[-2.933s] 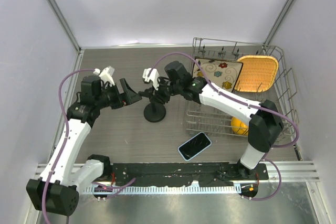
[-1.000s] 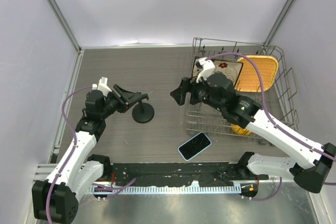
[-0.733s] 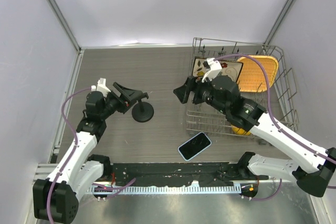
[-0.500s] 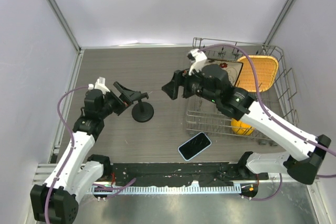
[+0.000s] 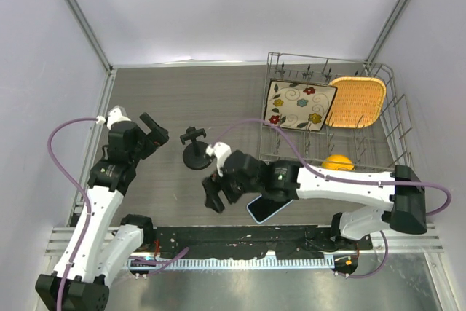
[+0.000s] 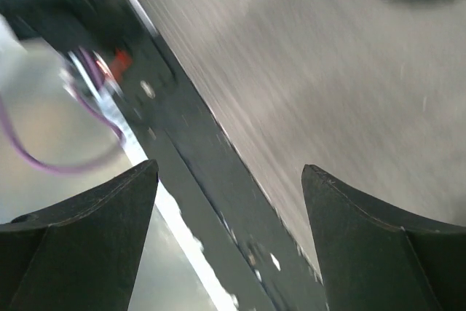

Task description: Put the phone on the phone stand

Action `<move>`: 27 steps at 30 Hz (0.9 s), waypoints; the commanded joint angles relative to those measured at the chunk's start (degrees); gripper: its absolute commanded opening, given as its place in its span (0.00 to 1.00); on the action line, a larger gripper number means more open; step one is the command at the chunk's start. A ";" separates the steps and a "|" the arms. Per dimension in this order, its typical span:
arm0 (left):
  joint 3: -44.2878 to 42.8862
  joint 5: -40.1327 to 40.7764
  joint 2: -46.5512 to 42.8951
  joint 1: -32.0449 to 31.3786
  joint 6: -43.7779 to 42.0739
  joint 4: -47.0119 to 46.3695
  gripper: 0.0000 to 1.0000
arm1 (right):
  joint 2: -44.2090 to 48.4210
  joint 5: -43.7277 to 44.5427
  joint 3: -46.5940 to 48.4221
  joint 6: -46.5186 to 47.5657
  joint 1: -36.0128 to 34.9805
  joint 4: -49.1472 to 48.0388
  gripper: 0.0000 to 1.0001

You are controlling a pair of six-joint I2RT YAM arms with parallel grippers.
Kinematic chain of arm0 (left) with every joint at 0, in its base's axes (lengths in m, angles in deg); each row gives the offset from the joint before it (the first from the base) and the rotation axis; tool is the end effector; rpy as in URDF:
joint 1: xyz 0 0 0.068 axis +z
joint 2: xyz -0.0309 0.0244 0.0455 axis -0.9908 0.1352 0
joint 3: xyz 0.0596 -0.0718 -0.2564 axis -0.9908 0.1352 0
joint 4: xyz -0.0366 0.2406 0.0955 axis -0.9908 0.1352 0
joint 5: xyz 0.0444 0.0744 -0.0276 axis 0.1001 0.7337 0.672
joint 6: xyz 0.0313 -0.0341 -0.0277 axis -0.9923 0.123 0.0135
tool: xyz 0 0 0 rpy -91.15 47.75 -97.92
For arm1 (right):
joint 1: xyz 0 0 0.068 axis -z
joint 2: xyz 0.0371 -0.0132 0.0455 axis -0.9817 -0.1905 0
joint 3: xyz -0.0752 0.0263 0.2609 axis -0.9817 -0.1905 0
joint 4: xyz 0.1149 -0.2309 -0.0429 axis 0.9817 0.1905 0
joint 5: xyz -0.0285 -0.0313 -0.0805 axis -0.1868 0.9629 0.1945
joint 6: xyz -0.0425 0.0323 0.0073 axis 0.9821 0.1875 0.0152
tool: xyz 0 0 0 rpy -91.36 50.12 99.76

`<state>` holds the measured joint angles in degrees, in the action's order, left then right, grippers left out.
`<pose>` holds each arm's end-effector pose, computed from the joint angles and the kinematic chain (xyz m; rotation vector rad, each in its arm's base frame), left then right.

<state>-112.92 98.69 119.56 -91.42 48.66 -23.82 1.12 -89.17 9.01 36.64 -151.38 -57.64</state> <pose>0.1638 -0.0204 0.3072 -0.7158 1.9935 -0.3704 0.0965 0.3035 0.3146 -0.9387 2.1241 0.9368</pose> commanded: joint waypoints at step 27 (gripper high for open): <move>-4.24 -35.66 5.49 -0.91 -11.75 -9.07 0.95 | 22.11 13.78 -16.62 -33.76 -3.05 7.89 0.86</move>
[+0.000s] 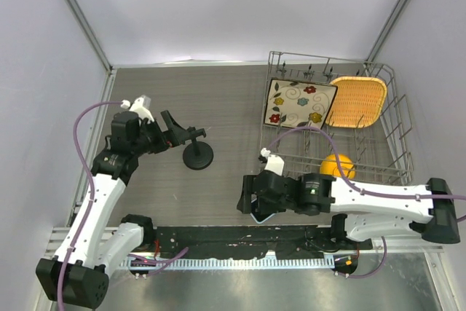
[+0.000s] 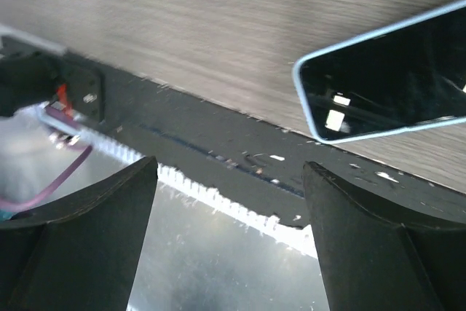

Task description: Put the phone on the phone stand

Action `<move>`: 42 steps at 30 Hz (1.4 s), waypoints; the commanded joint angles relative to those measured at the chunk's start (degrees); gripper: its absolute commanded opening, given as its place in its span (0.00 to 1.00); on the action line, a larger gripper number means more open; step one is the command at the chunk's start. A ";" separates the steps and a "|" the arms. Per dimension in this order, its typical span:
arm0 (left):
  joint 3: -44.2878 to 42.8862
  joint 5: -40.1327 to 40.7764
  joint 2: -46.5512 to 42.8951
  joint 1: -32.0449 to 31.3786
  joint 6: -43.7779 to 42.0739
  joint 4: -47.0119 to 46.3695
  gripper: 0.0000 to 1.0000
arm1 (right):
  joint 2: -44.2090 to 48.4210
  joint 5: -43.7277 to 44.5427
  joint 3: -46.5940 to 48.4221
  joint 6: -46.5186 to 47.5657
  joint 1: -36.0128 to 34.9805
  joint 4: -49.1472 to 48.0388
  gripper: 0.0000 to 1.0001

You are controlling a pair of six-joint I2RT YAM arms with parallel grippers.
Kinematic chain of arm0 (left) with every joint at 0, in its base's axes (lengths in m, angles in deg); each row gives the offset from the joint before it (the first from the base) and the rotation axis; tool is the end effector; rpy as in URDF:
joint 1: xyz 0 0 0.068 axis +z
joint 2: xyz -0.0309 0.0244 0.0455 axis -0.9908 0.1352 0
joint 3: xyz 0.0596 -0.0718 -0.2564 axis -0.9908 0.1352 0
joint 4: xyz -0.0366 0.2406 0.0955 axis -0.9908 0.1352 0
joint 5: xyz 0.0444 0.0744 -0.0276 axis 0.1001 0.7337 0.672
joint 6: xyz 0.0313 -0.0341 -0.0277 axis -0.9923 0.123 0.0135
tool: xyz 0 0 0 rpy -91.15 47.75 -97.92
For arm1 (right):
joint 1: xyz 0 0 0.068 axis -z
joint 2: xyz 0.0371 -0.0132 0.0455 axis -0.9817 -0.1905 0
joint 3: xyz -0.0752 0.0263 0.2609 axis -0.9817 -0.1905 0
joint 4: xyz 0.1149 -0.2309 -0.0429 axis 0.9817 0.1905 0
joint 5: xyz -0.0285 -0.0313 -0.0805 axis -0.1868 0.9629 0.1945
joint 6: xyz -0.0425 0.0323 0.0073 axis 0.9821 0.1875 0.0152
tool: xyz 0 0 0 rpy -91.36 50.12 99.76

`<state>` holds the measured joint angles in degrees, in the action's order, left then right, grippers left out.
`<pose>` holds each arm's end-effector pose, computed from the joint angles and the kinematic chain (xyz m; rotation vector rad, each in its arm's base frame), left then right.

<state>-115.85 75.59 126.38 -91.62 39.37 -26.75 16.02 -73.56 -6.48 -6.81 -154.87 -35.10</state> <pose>0.1867 -0.0392 0.3107 -0.3219 2.1601 -0.6865 0.0634 0.2123 0.2617 -0.0690 2.6381 0.6417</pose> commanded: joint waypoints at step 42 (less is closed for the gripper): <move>-2.73 38.40 33.03 -75.16 -12.14 -19.84 1.00 | 35.09 42.90 19.09 44.79 0.18 -10.75 0.85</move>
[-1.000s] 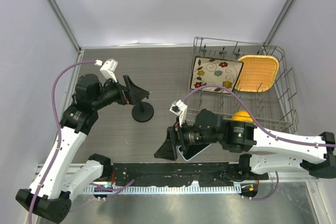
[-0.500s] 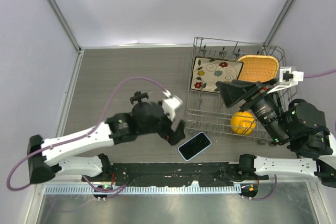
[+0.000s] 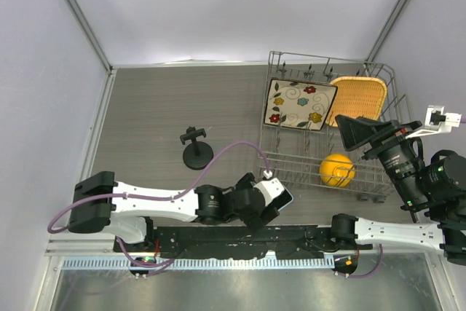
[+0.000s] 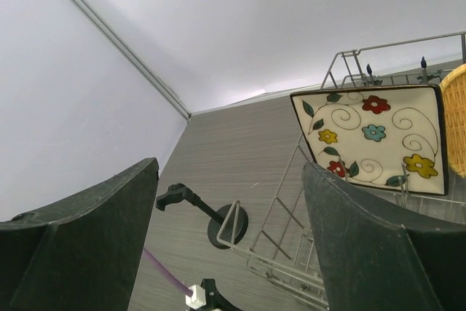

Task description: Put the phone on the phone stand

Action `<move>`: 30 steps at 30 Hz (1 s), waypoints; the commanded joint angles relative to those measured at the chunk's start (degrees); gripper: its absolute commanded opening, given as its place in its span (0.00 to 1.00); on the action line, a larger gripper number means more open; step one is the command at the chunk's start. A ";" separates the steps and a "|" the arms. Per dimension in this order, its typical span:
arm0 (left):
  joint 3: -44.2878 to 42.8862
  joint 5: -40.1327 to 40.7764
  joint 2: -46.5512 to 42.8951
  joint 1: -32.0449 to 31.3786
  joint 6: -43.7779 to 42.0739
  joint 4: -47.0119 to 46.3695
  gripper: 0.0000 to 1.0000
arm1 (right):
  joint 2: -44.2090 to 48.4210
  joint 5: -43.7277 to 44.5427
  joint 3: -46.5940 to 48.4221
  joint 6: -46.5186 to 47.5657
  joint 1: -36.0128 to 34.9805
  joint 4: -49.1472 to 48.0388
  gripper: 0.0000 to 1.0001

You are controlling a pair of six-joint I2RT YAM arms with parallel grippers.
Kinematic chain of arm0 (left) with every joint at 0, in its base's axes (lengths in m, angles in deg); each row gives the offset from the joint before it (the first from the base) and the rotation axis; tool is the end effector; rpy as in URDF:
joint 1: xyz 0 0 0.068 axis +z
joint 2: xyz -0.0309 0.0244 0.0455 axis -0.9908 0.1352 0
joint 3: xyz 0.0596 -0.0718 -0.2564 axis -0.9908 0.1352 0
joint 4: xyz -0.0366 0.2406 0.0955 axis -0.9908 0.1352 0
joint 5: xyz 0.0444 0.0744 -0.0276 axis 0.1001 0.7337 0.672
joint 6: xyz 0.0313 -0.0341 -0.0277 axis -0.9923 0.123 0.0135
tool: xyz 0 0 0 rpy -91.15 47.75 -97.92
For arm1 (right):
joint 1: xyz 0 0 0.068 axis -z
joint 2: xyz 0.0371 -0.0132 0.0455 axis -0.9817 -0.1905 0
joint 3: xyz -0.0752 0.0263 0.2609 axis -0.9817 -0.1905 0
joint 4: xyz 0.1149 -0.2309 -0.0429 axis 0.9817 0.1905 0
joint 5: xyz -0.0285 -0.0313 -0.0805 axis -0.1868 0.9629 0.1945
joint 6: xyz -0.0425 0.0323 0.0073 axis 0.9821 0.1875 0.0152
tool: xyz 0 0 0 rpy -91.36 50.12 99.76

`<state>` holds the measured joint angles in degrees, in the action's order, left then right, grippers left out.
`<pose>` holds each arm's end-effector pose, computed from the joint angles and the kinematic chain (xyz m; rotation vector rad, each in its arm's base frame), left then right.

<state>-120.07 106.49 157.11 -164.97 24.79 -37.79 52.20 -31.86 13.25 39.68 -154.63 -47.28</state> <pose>0.0480 -0.2921 0.2308 1.1367 2.1142 -0.5005 0.0347 0.0148 0.4686 0.1772 1.4909 0.6967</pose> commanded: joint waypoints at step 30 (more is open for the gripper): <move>12.83 6.63 8.90 -2.25 5.52 -28.41 1.00 | -5.48 -2.50 0.14 -3.64 -0.06 1.78 0.85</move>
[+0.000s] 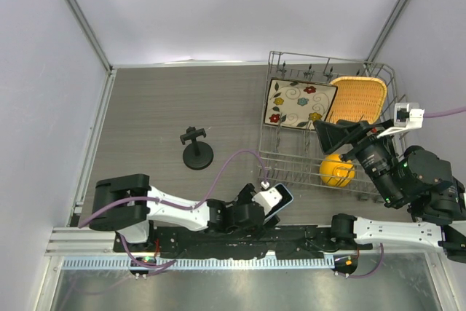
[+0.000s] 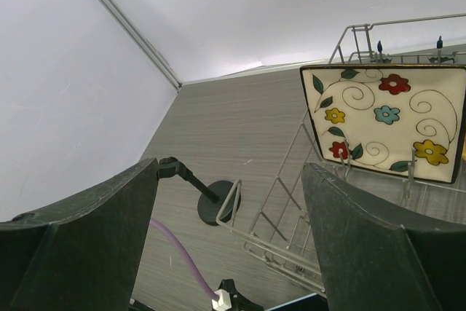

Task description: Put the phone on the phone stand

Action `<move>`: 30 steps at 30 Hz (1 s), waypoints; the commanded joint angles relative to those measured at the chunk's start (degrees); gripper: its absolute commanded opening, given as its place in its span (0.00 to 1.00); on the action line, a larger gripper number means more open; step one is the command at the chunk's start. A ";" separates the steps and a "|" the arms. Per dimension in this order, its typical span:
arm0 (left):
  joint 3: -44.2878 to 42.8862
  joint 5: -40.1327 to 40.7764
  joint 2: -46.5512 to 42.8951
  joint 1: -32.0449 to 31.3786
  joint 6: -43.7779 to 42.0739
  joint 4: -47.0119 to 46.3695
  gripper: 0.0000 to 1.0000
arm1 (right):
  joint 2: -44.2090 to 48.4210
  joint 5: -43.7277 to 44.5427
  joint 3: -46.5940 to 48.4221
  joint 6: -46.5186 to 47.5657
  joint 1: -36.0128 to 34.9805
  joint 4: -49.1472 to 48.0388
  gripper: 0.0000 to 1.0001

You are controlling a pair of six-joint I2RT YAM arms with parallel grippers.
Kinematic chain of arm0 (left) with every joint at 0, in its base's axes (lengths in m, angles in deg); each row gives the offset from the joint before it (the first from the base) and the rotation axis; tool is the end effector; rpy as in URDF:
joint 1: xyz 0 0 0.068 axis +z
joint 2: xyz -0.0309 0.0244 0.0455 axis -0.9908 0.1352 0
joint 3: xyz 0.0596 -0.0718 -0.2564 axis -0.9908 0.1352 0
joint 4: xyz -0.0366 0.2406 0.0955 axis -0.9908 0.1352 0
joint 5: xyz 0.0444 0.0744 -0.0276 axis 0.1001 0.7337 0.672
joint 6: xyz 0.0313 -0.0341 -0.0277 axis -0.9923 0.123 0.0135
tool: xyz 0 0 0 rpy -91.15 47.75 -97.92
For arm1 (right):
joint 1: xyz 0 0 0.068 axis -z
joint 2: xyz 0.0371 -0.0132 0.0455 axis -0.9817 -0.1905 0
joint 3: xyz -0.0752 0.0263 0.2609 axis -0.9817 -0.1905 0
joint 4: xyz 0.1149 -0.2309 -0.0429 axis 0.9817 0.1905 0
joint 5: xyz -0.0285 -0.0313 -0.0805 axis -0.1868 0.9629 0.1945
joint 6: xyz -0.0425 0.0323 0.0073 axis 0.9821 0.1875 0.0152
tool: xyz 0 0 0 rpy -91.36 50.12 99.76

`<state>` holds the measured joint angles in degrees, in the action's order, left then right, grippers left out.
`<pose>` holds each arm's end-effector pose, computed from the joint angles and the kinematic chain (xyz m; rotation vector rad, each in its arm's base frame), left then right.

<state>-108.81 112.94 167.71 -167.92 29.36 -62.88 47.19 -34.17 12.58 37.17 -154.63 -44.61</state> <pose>0.0375 -0.3044 0.1531 1.0034 2.0803 -0.5195 0.0426 0.0489 0.4597 0.0844 1.5737 0.6538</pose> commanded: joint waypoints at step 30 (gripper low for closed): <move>-1.41 -1.40 5.68 3.42 -0.02 0.28 0.94 | -0.57 0.70 0.38 -0.78 -0.15 -0.98 0.85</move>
<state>-109.21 111.28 170.68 -164.71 29.38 -64.89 47.12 -34.33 12.58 36.99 -154.63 -44.61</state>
